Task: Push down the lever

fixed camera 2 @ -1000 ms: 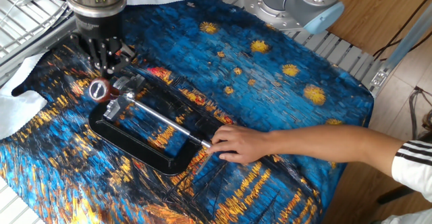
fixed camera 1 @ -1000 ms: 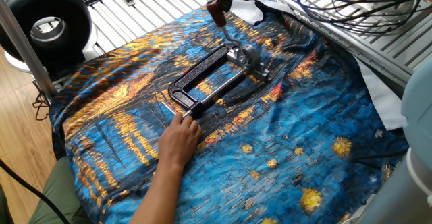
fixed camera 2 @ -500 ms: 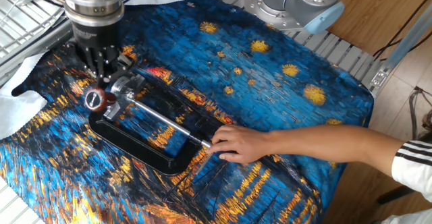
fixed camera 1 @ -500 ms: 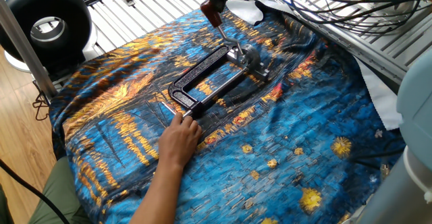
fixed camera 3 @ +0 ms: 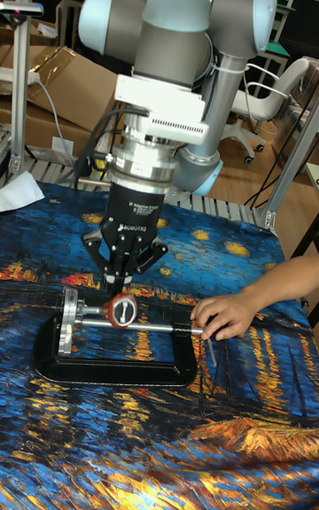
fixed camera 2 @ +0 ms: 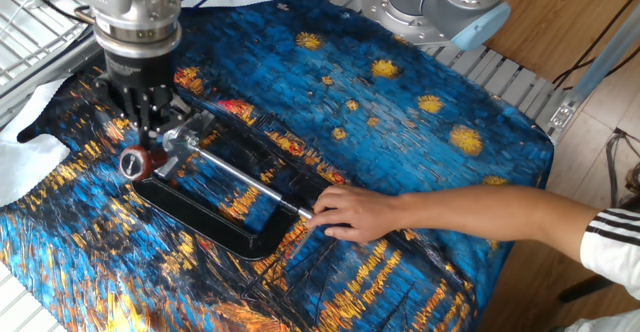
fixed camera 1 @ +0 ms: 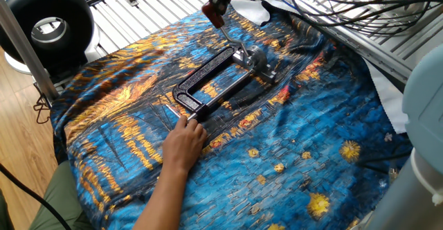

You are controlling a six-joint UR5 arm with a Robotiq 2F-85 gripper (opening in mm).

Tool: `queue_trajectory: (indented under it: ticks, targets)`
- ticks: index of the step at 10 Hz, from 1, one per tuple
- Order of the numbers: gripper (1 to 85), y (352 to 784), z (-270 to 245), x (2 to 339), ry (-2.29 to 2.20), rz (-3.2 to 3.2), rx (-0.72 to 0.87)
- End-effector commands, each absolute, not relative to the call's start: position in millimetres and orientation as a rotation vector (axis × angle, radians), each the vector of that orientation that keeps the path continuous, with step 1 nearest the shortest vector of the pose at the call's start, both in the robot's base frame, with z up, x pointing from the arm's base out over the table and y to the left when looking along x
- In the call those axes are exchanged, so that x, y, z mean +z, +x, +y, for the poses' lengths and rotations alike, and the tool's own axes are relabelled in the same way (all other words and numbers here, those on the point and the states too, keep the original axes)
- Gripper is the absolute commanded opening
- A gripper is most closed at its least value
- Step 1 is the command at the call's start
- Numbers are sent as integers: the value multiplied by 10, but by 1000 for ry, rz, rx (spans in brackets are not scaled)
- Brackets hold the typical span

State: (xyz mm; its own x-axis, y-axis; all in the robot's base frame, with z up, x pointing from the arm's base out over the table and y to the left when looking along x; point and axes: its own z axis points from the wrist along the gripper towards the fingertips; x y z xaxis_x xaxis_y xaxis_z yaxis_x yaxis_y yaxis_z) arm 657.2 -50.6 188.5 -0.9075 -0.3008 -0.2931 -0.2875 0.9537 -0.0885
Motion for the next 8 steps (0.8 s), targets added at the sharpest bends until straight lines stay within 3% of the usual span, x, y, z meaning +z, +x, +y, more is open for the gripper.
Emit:
queue_trajectory:
  ticks: [1,8]
  targets:
    - [10,6668,-494,1777,-428,2779,-58]
    - [10,6797,-488,1596,-437,2746,-73]
